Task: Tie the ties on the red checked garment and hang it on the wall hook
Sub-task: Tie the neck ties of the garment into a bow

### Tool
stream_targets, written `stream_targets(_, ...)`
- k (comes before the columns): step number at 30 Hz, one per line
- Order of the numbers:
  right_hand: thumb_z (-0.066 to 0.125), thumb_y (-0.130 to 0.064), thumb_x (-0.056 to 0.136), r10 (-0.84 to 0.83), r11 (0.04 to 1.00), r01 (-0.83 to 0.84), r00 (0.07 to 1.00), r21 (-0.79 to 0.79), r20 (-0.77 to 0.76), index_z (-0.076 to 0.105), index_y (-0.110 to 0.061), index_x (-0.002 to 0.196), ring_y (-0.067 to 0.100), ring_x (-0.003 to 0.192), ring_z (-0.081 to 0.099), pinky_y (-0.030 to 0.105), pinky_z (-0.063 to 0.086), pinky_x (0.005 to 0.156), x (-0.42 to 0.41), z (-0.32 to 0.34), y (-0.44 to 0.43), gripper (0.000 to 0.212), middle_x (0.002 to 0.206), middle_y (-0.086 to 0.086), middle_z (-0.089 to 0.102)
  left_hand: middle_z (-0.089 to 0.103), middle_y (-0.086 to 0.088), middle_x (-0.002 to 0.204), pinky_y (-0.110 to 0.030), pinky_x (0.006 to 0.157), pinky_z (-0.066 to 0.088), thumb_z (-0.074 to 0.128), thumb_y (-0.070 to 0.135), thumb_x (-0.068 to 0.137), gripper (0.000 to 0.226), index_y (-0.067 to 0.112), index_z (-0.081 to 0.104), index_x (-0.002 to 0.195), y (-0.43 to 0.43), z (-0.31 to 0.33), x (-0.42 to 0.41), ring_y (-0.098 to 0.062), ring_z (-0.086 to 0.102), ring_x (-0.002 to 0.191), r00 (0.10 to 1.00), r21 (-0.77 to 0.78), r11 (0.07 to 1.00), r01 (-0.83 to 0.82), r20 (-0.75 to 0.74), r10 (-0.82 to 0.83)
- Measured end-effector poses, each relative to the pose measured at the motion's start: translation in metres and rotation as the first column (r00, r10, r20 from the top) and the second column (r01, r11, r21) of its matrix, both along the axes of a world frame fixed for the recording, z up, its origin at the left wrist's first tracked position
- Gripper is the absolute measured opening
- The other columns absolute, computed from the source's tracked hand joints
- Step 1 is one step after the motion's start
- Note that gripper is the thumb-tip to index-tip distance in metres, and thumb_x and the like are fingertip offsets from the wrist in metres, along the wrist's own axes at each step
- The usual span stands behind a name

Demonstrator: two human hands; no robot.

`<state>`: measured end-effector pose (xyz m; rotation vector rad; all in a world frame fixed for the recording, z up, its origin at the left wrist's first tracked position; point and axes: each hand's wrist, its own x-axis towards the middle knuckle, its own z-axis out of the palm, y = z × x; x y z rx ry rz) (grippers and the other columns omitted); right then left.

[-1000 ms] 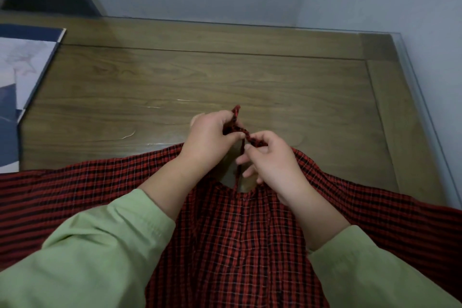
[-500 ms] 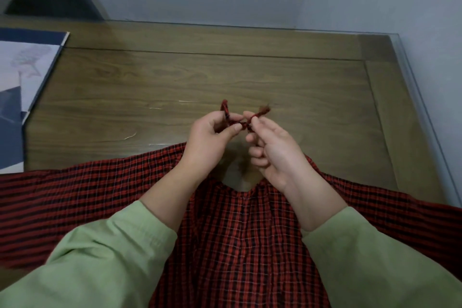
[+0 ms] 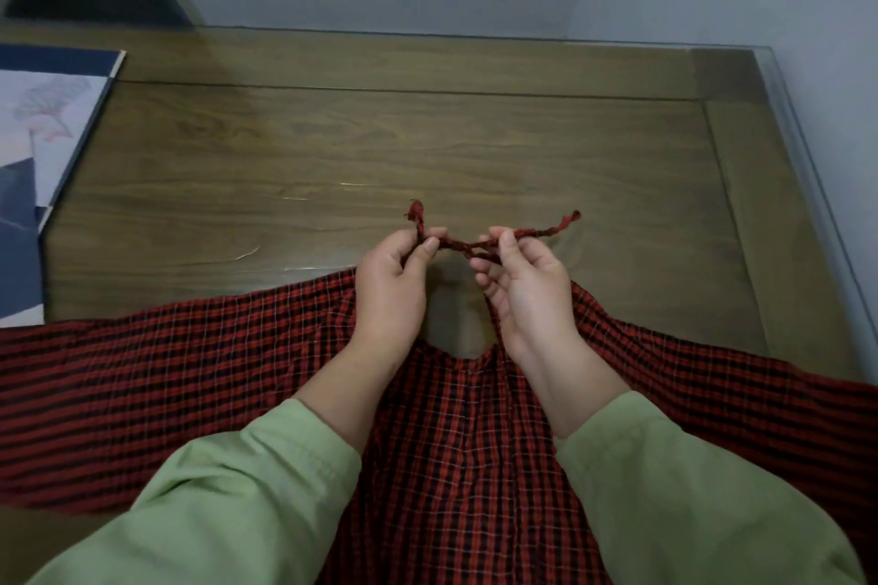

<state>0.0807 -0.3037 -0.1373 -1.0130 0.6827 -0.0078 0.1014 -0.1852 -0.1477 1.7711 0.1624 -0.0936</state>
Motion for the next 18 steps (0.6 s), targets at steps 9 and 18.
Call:
stream_targets(9,0.045,-0.018,0.102,-0.004,0.999,0.002,0.999,-0.050,-0.046,0.061,-0.014,0.092,0.008,0.064,0.065,0.018,0.052,0.059,0.000,-0.018,-0.005,0.019,0.092,0.002,0.071,0.072,0.007,0.100,-0.015,0.090,0.047,0.056,0.010,0.094,0.019,0.019,0.072,0.099,0.008,-0.023,-0.004,0.000,0.064,0.097,0.996,-0.006,1.000,-0.021,-0.084,0.021)
stream_targets(18,0.044,-0.017,0.102,-0.073,0.994,0.066,0.994,-0.084,-0.080,0.060,-0.012,0.093,0.008,0.057,0.063,0.017,0.050,0.054,0.000,-0.028,-0.003,0.019,0.086,0.004,0.068,0.073,0.006,0.097,-0.019,0.086,0.048,0.055,0.011,0.094,0.021,0.024,0.072,0.093,0.005,-0.028,-0.003,-0.004,0.066,0.096,0.988,-0.094,0.992,-0.084,-0.136,0.071)
